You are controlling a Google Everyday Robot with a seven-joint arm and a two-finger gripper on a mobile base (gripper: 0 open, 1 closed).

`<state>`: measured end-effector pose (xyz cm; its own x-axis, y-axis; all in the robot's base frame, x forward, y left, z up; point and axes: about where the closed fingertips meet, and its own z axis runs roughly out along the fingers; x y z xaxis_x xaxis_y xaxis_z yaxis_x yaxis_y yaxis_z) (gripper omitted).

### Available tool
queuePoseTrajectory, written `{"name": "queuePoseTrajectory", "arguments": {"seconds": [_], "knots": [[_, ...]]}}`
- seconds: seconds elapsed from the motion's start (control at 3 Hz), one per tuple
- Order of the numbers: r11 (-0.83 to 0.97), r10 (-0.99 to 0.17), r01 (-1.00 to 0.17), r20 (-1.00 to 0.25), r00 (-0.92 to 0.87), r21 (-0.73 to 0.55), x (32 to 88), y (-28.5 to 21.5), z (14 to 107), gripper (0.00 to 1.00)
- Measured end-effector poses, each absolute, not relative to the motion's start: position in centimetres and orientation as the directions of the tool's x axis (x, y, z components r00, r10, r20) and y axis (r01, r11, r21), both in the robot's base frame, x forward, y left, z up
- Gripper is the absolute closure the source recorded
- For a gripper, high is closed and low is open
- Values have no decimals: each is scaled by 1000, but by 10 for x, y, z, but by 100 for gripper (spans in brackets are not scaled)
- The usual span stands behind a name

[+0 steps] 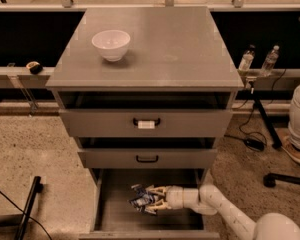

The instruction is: Pick blue chip bag from bottom drawer and place on counter

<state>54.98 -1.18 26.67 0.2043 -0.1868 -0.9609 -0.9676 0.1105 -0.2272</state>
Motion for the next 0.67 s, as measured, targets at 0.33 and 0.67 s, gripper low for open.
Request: {"name": "queuePoseTrajectory", "arguments": {"seconds": [0.33, 0.67], "knots": [[108, -178, -951, -947, 268, -290, 527, -50, 327, 100], [36, -202, -930, -914, 353, -367, 519, -61, 404, 100]]}}
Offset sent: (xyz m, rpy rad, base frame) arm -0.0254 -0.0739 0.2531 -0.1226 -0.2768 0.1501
